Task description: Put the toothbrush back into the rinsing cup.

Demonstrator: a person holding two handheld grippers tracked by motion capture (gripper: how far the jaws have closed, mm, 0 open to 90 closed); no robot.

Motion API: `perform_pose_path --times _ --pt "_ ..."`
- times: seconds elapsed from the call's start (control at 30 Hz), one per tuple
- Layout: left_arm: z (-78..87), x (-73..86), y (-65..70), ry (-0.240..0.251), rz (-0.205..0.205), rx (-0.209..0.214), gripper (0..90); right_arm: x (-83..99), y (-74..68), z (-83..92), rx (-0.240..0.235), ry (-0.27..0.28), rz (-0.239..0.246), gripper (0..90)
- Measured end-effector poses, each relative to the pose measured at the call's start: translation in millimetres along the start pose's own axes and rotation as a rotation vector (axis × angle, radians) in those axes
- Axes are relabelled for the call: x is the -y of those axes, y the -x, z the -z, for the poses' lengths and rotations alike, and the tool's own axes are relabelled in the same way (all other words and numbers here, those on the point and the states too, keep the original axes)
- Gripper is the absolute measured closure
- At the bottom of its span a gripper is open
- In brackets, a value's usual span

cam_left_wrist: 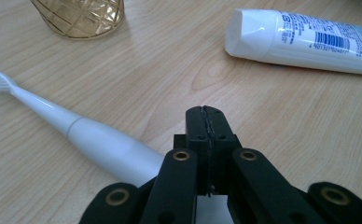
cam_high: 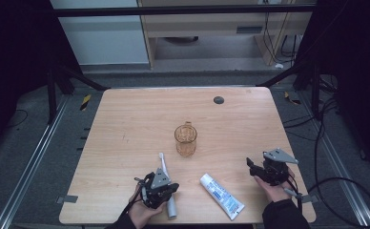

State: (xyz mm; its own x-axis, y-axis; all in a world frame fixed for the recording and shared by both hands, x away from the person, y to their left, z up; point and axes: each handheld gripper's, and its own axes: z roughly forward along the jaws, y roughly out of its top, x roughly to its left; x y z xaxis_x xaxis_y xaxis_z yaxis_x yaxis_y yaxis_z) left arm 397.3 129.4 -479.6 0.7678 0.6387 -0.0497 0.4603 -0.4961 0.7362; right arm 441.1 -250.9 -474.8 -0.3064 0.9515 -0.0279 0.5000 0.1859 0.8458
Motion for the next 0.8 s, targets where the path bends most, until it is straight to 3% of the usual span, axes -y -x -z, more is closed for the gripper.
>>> perform_pose_path --times 0.8 --pt "6.6 9.6 3.9 -0.040 -0.007 0.020 89.6 0.4 -0.3 -0.4 -0.001 -0.006 0.005 31.0"
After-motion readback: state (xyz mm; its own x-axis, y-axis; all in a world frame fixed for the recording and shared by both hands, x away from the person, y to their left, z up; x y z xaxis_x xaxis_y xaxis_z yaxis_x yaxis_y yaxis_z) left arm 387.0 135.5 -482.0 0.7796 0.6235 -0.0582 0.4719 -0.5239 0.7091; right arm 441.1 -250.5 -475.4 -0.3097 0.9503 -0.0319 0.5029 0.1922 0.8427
